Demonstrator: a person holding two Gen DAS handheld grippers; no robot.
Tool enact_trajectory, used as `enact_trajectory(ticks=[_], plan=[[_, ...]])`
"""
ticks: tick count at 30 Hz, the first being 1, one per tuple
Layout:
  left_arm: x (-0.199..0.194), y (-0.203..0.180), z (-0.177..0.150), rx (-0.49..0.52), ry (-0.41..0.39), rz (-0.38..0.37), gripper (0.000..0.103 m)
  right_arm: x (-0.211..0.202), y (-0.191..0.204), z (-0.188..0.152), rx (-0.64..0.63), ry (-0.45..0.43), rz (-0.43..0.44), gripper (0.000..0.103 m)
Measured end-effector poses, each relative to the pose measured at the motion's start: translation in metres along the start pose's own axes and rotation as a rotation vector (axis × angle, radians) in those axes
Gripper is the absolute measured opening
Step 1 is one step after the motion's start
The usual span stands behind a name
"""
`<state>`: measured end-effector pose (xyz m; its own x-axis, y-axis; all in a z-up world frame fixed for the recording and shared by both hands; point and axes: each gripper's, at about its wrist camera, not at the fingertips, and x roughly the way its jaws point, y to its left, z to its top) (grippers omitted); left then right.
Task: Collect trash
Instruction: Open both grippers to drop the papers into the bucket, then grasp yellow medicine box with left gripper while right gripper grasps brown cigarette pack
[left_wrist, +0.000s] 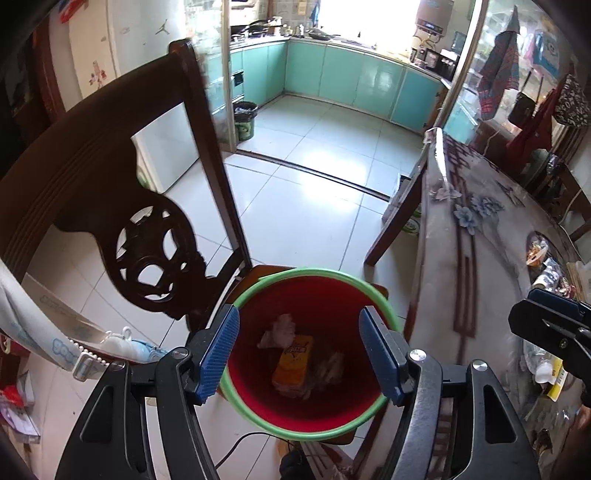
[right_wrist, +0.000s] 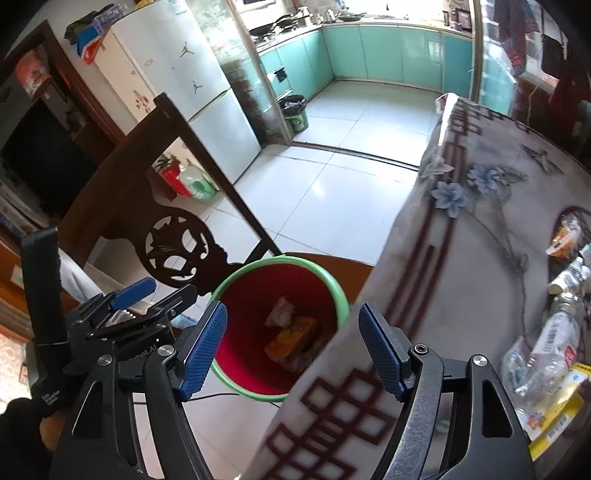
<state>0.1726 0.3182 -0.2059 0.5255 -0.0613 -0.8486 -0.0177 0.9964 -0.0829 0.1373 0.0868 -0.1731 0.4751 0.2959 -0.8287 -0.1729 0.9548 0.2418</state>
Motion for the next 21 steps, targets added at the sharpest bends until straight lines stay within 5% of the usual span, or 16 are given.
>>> enact_trajectory(ticks=[11,15,21], plan=[[-0.023,-0.088,-0.003,0.128,-0.034,-0.1,0.067,-0.06,-0.071,-0.036,0.096,-0.038,-0.091,0.077],[-0.034,-0.132,-0.013,0.18,-0.043,-0.132,0.067,-0.085,-0.106,-0.071,0.021,0.039,-0.155,0.079],[-0.052,-0.205,-0.038,0.26,-0.042,-0.223,0.067,-0.105,-0.176,-0.154,-0.055,0.282,-0.272,0.081]])
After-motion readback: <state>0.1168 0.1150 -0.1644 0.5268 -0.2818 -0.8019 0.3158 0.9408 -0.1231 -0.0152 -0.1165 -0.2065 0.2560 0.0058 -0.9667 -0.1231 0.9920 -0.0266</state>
